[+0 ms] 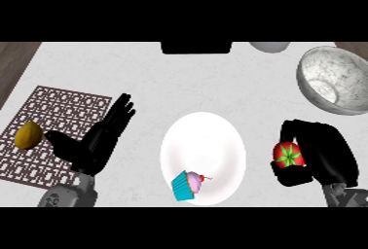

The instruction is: Pick the tomato from the plate and place it in the bowl

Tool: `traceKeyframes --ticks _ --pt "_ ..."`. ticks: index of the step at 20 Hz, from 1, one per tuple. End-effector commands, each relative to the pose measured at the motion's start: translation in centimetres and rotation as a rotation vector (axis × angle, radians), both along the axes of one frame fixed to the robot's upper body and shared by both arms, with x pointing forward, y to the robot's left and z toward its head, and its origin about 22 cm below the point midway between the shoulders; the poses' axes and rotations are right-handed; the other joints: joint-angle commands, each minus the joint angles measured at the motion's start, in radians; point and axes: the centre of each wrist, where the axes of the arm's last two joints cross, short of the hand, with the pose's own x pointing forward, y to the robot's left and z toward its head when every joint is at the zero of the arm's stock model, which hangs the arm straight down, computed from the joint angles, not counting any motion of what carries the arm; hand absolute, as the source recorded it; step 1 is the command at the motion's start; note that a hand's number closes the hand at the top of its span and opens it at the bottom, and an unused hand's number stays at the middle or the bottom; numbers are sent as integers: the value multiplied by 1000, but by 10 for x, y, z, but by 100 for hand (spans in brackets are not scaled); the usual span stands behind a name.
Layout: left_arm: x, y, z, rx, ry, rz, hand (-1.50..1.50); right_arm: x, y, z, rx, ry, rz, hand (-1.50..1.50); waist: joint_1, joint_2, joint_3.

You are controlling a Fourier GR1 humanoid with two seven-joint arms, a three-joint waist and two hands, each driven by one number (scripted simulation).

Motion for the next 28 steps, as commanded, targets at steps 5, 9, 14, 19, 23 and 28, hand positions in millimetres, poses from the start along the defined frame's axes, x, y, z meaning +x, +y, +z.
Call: traceKeyframes --ticks 5,9,14,19,23,28 --pt "4 13 5 18 0 0 0 -47 -1 92 29 -249 -50 150 -3 -1 0" --pt "-6 10 2 19 -1 -10 0 -32 -10 129 42 -290 -83 150 14 2 0" --pt "6 -5 4 -2 7 -15 0 -11 -28 159 90 -331 -113 150 14 4 0" --pt "-10 -13 -9 -6 -6 -14 0 21 -62 127 85 -382 -169 150 15 5 0" --pt "7 -13 -4 -7 9 -29 0 62 -94 128 157 -383 -196 150 21 8 1" --pt "0 -11 -4 7 8 -49 0 108 -115 108 147 -389 -202 150 33 10 1"
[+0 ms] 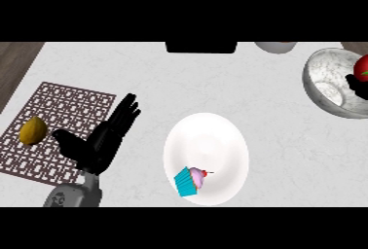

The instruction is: Pick the tomato from the plate and place it in the bowl

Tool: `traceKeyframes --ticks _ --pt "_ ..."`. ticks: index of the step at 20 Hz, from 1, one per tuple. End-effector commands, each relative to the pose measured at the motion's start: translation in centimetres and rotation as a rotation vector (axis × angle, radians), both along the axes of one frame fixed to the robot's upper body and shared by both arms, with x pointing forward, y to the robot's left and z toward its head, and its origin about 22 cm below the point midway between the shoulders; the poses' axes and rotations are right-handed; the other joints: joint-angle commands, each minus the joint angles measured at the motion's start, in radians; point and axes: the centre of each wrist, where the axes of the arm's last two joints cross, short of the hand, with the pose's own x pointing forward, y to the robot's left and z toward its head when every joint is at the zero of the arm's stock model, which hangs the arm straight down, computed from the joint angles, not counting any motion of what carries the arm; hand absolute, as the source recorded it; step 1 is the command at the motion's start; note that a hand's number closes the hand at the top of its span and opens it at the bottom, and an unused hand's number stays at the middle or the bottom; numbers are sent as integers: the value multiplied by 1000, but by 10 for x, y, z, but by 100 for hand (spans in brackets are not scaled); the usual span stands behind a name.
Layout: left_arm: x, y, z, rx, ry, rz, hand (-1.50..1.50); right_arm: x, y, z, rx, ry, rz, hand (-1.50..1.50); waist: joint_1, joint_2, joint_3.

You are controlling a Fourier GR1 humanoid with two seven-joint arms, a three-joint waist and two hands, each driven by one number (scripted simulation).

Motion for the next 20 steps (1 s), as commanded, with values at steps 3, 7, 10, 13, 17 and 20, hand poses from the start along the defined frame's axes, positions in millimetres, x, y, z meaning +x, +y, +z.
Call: traceKeyframes --ticks 3,7,10,13,17,20 --pt "-3 -9 7 -4 -17 -4 0 42 -58 -21 -45 2 -22 150 17 5 1" --pt "6 -16 14 -7 -6 -28 0 65 -59 -59 -119 19 -54 150 24 9 2" --pt "6 -18 0 -3 -20 -33 0 87 -60 -55 -96 15 -75 150 35 15 1" --pt "19 -23 17 -1 -27 -33 0 82 -79 -77 -185 181 -149 150 44 23 2" --pt "4 -27 -1 -6 -22 -48 0 81 -101 -87 -20 261 -257 -150 53 24 3" --pt "12 -29 1 1 -32 -51 0 82 -102 -99 79 213 -173 -150 45 24 4"
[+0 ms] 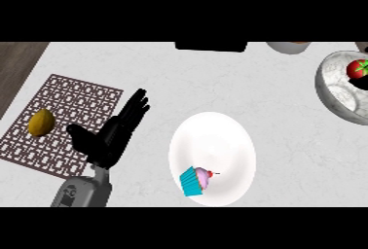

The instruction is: Pick the tomato from the plate and place it in the bowl

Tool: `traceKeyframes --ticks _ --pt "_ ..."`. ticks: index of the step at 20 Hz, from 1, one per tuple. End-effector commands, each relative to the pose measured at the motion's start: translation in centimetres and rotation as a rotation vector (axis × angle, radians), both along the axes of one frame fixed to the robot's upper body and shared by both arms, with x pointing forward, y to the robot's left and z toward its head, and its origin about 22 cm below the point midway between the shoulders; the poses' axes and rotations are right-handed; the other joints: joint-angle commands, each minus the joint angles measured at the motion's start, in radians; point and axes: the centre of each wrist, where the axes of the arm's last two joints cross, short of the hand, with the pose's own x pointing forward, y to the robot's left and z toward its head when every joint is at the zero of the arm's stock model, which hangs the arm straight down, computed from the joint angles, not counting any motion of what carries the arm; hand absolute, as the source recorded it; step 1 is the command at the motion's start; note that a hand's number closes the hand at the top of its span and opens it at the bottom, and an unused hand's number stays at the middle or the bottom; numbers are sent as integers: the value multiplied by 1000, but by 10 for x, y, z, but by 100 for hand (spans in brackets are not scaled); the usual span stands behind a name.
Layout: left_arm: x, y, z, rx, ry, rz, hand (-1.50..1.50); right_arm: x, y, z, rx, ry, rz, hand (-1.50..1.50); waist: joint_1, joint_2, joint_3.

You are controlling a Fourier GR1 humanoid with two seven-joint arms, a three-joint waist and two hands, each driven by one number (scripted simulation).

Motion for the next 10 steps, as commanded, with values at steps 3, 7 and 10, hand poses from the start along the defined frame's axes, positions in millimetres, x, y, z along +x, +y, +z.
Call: traceKeyframes --ticks 3,7,10 --pt "-4 14 3 -1 4 1 0 -4 -14 -15 180 -78 51 -150 2 -3 2" --pt "-1 9 5 -1 11 19 0 -1 -9 -15 393 -322 44 -150 -10 -6 4" --pt "-9 11 -5 4 31 31 0 -2 -13 -6 518 -570 102 -150 -36 -19 4"
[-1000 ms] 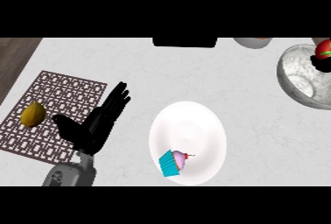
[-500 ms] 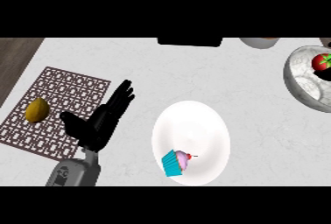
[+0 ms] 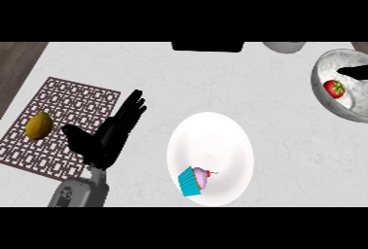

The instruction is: Pick the tomato from the plate and place it in the bowl

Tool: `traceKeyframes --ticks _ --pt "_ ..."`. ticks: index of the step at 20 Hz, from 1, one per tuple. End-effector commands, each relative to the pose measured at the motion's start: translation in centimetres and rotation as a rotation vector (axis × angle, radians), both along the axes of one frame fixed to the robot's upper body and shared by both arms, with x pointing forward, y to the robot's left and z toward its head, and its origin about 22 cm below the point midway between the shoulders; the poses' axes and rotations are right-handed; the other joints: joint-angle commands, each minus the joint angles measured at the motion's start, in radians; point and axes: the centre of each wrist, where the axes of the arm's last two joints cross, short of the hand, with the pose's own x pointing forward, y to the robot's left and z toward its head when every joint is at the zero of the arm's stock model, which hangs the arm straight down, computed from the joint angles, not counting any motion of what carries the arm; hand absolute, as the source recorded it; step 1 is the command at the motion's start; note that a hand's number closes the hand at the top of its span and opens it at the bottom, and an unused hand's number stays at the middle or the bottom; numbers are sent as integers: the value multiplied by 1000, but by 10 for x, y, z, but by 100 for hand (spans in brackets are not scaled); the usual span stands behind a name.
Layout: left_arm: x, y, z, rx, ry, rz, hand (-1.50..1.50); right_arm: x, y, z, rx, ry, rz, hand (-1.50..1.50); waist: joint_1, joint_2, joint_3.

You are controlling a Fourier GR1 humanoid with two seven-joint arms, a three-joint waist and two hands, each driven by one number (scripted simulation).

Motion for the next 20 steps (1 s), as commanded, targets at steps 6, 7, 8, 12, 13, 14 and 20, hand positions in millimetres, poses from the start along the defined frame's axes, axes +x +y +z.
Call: traceKeyframes --ticks 6,7,8,12,13,14,20 --pt "-12 16 -6 6 42 60 0 -22 -27 -3 282 -456 181 -150 -57 -27 -6" --pt "-10 13 -2 5 15 56 0 -29 -32 -10 302 -473 211 -150 -61 -27 -6" --pt "-14 14 -5 4 24 75 0 -45 -45 -22 315 -507 207 -150 -71 -30 -6" --pt "-22 33 -16 11 47 107 0 -78 -66 -35 395 -548 262 -150 -101 -41 -9" --pt "-21 24 -12 3 31 110 0 -85 -65 -37 367 -564 282 -150 -105 -43 -10" --pt "-19 46 -16 12 34 137 0 -96 -68 -44 362 -544 310 -150 -121 -46 -11" --pt "-18 49 -11 1 45 155 0 -175 -80 -89 361 -552 362 150 -163 -52 -13"
